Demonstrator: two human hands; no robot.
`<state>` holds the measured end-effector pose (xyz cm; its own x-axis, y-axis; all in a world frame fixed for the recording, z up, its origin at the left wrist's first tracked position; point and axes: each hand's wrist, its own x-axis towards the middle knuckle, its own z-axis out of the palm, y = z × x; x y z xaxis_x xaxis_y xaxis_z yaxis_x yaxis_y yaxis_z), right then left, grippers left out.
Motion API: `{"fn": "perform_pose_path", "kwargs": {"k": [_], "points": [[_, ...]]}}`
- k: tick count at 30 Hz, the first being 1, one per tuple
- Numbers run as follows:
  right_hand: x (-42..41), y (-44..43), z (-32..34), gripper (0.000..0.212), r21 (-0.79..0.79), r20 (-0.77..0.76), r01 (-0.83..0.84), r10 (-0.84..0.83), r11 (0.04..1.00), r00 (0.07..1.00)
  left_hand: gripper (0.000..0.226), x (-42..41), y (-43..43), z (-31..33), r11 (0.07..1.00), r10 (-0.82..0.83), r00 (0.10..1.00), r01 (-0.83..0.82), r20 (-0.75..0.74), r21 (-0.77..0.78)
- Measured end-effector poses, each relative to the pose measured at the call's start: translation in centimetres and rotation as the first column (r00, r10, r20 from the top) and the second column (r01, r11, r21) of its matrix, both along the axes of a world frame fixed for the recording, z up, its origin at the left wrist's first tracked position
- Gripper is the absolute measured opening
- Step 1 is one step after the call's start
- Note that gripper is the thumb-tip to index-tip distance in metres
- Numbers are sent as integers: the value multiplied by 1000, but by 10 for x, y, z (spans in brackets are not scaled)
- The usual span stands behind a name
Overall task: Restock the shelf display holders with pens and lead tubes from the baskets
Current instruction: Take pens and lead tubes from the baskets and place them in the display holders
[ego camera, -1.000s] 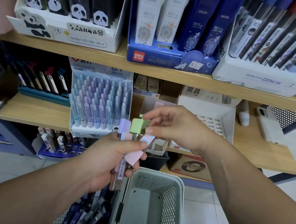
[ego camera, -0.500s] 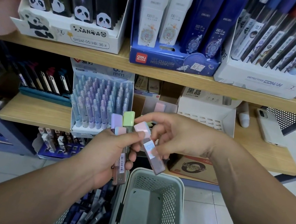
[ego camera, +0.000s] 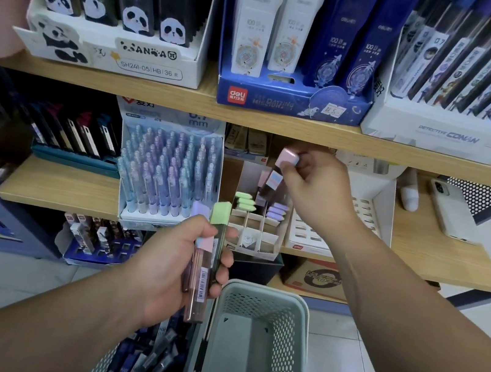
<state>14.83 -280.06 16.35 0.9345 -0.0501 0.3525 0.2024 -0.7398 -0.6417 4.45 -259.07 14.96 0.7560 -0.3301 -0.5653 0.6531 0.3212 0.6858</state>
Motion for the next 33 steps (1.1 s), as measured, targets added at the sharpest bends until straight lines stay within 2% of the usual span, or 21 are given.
{"fn": "perform_pose_path", "kwargs": {"k": [2,5,12,15,18,20,21,23,24,26,27,30,33], "points": [[-1,0,-5,10,-31,17,-64,65,997,998,36,0,2,1,1000,-7,1000,7,4,-3],[0,0,-11,5,-101,49,-111,116,989,992,32,-1,3,3,1000,5,1000,-5,5,-3],[3,1,-14,8,-252,-4,-108,110,962,994,30,-2,3,6,996,87,996,-87,10,14],[3,2,-12,7,-280,-27,-104,100,954,995,41,-2,2,7,997,76,997,-77,30,25],[1,4,-4,13,-307,-15,-78,77,949,997,35,-2,1,9,993,115,992,-115,50,-3],[-5,11,7,16,-216,-27,-111,108,970,994,34,-2,-1,11,989,151,987,-149,64,-24],[-10,16,15,18,-105,-64,-172,166,979,984,33,-1,-2,12,984,178,982,-176,67,-32],[-24,27,32,25,153,-194,-347,373,925,908,32,-1,-4,15,970,242,968,-238,70,-51],[-31,32,40,27,218,-250,-432,478,875,842,33,0,-5,16,963,268,960,-264,77,-58],[-44,41,48,32,231,-340,-562,607,794,718,38,0,-8,17,954,297,951,-291,90,-74],[-48,45,50,35,203,-373,-593,621,779,689,38,-1,-10,18,953,299,950,-291,91,-88],[-56,50,52,49,30,-413,-564,524,825,744,37,-2,-13,21,956,273,959,-261,75,-136],[-60,45,50,55,-5,-429,-515,463,857,776,42,-2,-13,22,961,235,969,-219,81,-169]]}}
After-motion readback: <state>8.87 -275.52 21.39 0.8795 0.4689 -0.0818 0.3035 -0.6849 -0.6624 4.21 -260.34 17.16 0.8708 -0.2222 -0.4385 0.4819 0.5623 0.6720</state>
